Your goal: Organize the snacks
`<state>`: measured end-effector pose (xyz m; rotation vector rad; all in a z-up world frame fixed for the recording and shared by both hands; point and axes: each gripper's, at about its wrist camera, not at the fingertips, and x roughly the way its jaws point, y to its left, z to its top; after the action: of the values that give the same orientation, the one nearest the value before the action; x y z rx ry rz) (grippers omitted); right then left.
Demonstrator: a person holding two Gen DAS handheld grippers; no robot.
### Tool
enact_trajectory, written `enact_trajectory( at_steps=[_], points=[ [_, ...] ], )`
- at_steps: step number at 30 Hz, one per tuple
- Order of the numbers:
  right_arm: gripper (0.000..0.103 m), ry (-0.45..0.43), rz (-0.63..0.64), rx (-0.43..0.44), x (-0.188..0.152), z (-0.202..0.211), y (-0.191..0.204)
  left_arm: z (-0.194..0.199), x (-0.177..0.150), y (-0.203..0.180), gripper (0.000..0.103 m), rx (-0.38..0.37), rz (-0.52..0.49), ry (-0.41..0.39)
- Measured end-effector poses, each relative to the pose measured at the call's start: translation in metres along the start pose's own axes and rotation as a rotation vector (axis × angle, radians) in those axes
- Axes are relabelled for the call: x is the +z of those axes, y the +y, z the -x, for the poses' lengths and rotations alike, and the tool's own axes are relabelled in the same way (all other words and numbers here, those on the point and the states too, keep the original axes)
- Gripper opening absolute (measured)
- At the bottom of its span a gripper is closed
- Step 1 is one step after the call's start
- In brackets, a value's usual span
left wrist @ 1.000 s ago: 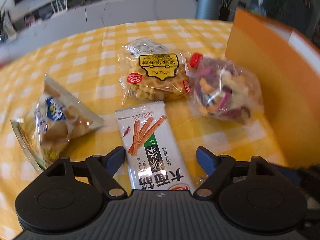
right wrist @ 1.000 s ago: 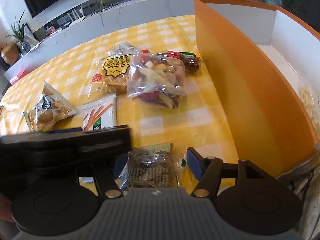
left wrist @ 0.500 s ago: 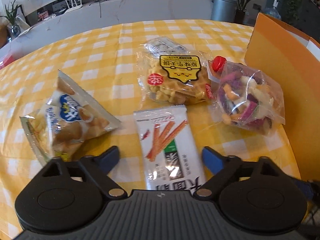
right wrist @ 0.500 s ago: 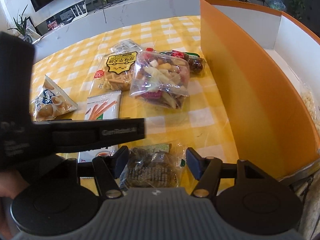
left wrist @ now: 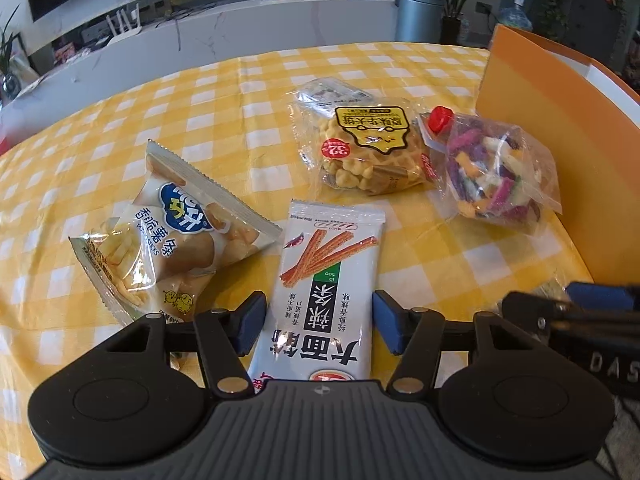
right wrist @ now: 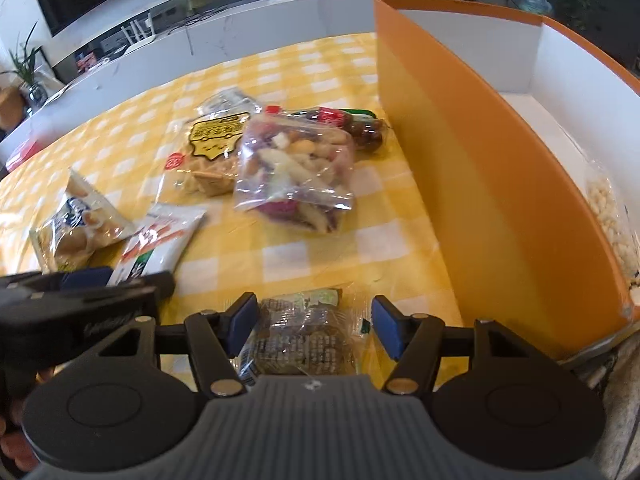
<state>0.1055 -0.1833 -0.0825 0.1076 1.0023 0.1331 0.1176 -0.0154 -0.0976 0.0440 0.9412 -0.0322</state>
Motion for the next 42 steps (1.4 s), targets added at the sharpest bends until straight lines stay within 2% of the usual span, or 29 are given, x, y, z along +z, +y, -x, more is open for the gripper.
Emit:
enact_trajectory(
  at_steps=[1,4,7,15,17,20,23,30,34,36,39,42],
  points=[
    [0.062,-0.001,0.004,-0.003,0.000,0.000,0.001,0.001,0.000,0.000,0.075,0.009,-0.004,-0.003],
    [0.063,-0.004,0.024,-0.015,0.000,-0.002,0.004,-0.002,-0.003,0.007,0.103,0.060,0.048,0.014],
    [0.064,-0.004,0.026,-0.016,0.001,-0.003,0.004,-0.008,-0.003,0.017,0.103,0.068,0.122,0.037],
    [0.065,-0.006,0.029,-0.017,0.001,-0.003,0.005,-0.004,-0.003,0.017,0.102,0.054,0.128,0.030],
    [0.065,-0.006,0.027,-0.015,0.001,-0.003,0.005,0.002,-0.004,0.014,0.069,0.051,0.118,0.008],
    [0.064,-0.008,0.020,-0.013,0.001,-0.003,0.004,0.004,-0.006,0.010,0.065,0.051,0.110,0.008],
    [0.064,-0.008,0.013,-0.009,0.002,-0.003,0.002,0.005,-0.009,0.012,0.064,0.027,0.109,0.009],
    [0.062,-0.031,-0.014,-0.013,0.001,0.003,-0.001,0.013,-0.010,0.027,0.063,-0.057,0.183,0.012],
    [0.064,-0.025,0.009,-0.027,0.001,0.000,0.004,0.013,-0.010,0.033,0.063,-0.068,0.199,0.012],
    [0.074,-0.011,0.033,-0.045,0.001,-0.003,0.008,0.011,-0.010,0.033,0.063,-0.072,0.197,0.017],
    [0.074,0.009,0.081,-0.053,-0.001,-0.009,0.016,0.009,-0.011,0.030,0.063,-0.066,0.179,0.013],
    [0.075,0.001,0.096,-0.064,-0.003,-0.009,0.019,0.006,-0.011,0.026,0.070,-0.040,0.141,0.006]
  ],
)
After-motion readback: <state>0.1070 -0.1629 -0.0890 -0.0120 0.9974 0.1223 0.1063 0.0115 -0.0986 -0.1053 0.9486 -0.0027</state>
